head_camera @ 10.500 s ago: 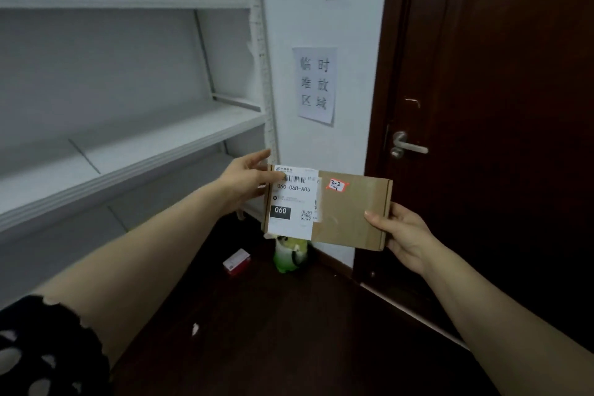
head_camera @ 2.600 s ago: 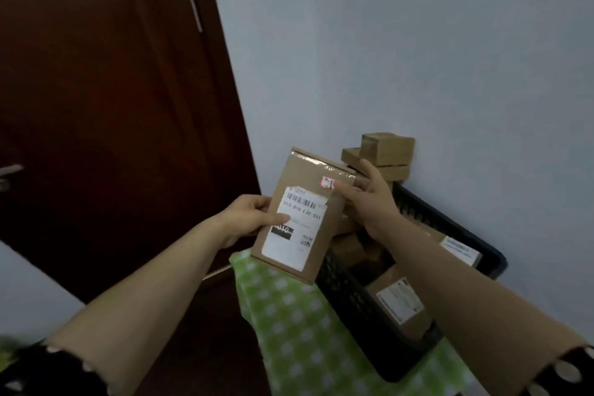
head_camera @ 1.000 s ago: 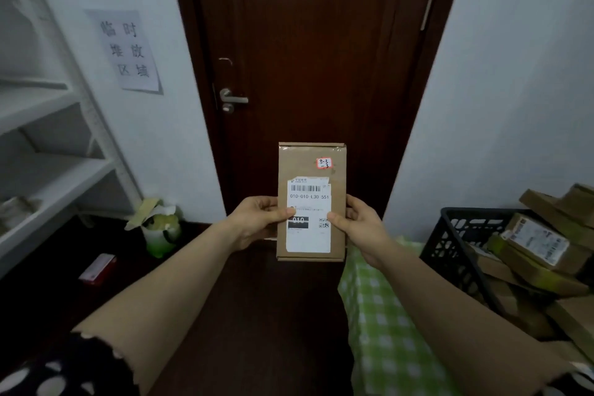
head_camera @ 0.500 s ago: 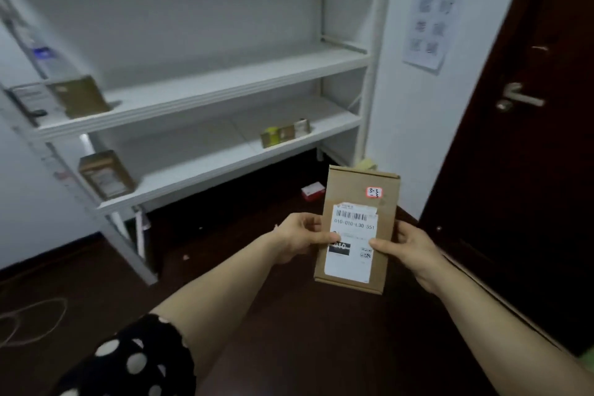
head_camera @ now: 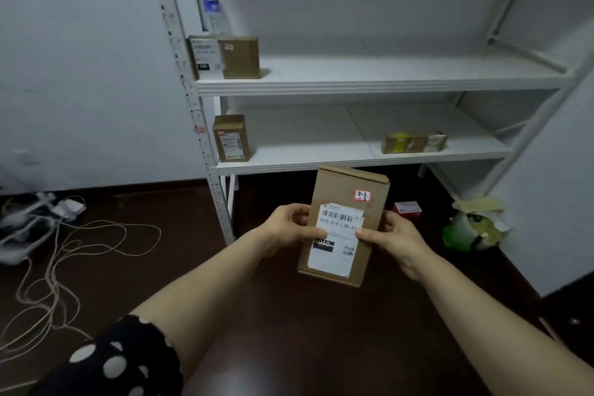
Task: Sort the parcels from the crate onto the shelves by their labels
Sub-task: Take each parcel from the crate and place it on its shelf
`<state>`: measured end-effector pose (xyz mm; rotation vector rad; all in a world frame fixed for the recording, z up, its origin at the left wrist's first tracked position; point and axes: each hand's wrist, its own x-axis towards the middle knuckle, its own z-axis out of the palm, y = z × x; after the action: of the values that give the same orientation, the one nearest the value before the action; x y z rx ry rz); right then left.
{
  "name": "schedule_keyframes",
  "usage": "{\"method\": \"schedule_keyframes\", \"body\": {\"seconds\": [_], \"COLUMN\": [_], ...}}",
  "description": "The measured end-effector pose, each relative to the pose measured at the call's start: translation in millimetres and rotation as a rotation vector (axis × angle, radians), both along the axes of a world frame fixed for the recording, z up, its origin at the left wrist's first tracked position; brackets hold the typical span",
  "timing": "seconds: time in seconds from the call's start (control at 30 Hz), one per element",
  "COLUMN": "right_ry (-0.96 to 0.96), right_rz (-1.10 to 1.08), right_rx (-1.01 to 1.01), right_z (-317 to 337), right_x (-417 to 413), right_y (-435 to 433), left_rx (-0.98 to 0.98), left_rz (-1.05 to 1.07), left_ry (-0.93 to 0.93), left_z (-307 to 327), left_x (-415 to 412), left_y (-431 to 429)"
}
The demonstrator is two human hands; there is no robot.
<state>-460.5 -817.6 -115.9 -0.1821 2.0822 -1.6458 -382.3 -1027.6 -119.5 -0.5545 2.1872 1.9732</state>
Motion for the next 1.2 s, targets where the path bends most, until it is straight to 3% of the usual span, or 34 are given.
{"method": "schedule_keyframes", "body": {"seconds": [0.3,0.77,1.2], "right_ry": [0.015,0.047,0.107], "right_rz": [0.044,0.178,0.221], "right_rx": [-0.037,0.091,0.116], "right_z": [-15.8,-93.2,-176.5], "right_x": [-97.0,-351.3,-446.2], "right_y": [-71.8,-170.3,-282.6], "left_rx": [-0.140,-0.219,-0.467], "left_rz": [0.076,0.432,0.463], "left_ry": [0.066,0.023,0.042], "left_z": [-25.0,-99.3,-192.6], "left_x": [-94.2,-326.5,-430.9], "left_y": [-52.5,-107.6,-203.0]}}
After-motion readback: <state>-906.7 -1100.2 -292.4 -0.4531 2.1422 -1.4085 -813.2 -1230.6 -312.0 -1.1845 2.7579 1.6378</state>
